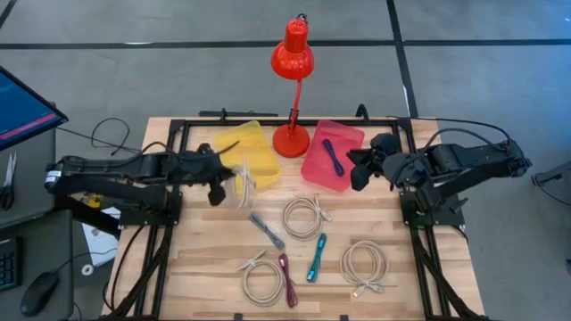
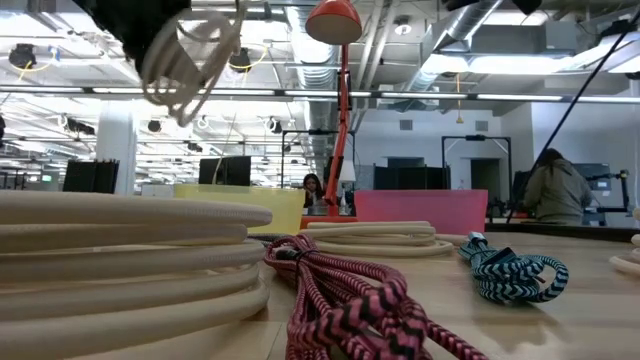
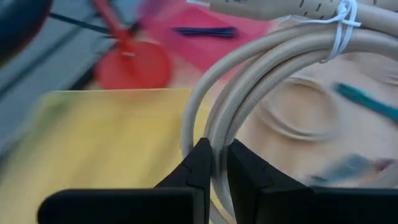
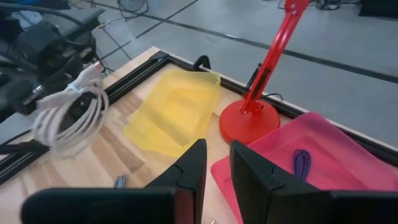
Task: Pick & Place USB Port
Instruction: Put the light brown USB cable into the yellow bin
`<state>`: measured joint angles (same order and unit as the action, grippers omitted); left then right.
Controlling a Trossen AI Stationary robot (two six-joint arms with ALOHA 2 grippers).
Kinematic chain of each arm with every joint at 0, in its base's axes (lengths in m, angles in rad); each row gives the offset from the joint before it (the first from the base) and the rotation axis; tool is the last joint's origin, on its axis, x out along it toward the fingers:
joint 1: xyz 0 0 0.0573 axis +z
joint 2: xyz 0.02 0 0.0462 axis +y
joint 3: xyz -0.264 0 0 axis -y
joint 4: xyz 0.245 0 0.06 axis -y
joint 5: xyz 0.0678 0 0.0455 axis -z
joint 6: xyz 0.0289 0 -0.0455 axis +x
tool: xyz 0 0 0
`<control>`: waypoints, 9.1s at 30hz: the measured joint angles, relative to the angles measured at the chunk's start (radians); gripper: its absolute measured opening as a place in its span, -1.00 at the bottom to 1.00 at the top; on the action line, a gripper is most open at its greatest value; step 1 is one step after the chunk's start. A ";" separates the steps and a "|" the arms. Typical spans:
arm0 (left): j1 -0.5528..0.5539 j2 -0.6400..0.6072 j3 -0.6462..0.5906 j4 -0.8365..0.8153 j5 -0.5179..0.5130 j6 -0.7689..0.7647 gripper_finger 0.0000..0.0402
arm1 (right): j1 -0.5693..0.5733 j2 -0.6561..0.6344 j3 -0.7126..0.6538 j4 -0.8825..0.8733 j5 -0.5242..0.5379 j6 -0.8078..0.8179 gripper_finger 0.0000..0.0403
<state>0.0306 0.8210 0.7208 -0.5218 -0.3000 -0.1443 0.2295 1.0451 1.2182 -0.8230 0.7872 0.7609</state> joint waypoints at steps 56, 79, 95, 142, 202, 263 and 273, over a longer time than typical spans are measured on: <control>0.618 0.556 0.000 0.231 0.086 0.076 -0.85 | -0.047 0.000 0.000 -0.008 -0.002 -0.009 -0.68; 0.676 0.674 -0.032 0.331 0.125 0.058 -0.59 | -0.047 0.000 0.000 -0.011 -0.004 -0.010 -0.68; 0.659 0.328 -0.032 0.348 0.228 0.063 -0.47 | -0.047 0.000 0.000 -0.013 -0.006 -0.011 -0.68; 0.112 -0.111 -0.032 0.373 0.459 -0.052 -0.47 | -0.069 0.276 0.000 0.159 -0.503 0.165 -0.68; 0.111 -0.111 -0.032 0.364 0.459 -0.044 -0.47 | -0.065 0.886 -0.001 0.085 -0.606 0.554 -0.67; 0.121 0.184 -0.031 0.725 0.446 -0.598 -0.47 | -0.203 0.547 0.320 0.097 -0.266 -0.139 -0.97; 0.123 0.184 -0.031 0.725 0.439 -0.594 -0.47 | -0.202 0.547 0.320 0.023 -0.375 -0.143 -0.97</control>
<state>0.1532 1.0054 0.6899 0.2031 0.1394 -0.7383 0.0274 1.5917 1.5383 -0.8000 0.4125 0.6174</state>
